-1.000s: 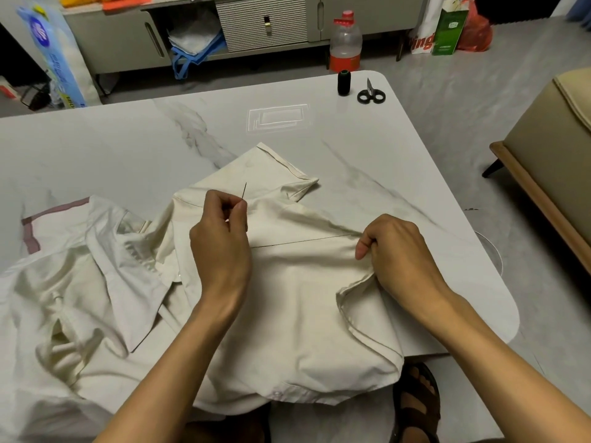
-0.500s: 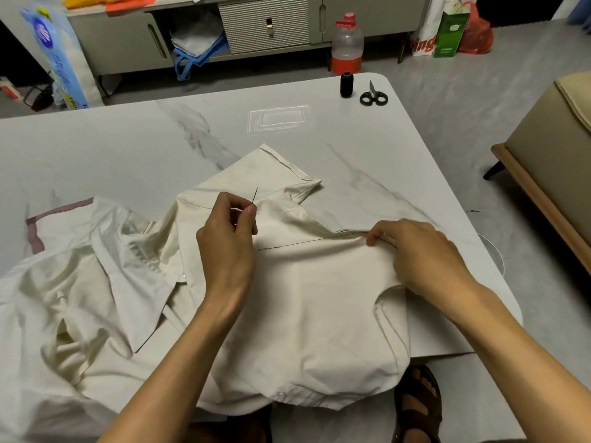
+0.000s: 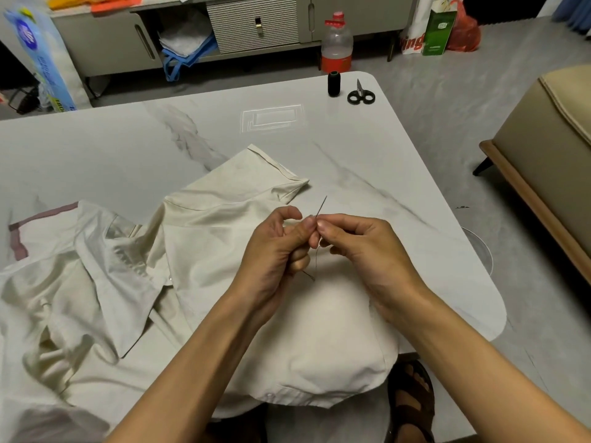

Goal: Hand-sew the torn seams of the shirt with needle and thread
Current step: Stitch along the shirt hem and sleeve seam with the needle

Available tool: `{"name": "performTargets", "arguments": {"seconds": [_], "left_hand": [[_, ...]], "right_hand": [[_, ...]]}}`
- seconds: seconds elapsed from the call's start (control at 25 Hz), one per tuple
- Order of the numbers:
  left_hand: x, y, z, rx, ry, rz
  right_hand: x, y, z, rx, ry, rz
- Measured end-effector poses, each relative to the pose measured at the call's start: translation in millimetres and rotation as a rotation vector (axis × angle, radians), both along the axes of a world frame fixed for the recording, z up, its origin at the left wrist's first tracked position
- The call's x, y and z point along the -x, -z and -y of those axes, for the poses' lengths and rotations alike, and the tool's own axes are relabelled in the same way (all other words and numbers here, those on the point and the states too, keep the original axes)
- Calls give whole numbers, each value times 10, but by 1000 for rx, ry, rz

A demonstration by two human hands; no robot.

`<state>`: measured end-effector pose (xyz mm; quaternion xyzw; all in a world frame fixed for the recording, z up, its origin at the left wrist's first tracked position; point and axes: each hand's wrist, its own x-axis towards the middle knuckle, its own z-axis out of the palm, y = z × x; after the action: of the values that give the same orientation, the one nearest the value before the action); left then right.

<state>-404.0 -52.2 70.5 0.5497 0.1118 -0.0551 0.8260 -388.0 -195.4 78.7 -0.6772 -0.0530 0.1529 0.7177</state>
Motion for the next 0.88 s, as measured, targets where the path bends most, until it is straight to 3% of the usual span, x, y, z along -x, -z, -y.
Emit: {"name": "performTargets", "arguments": {"seconds": [0.44, 0.56, 0.64, 0.76, 0.88], "left_hand": [[-11, -21, 42, 28, 185, -82], [-8, -12, -54, -242, 214, -103], [-24, 48, -120, -463, 117, -95], [-100, 178, -123, -928, -85, 141], [-240, 288, -45, -1316, -28, 396]], "right_hand": [[34, 134, 2, -310, 71, -179], [44, 269, -29, -396, 153, -279], [28, 325, 13, -333, 244, -309], [5, 366, 128, -56, 299, -187], [-10, 394, 211, 124, 244, -96]]}}
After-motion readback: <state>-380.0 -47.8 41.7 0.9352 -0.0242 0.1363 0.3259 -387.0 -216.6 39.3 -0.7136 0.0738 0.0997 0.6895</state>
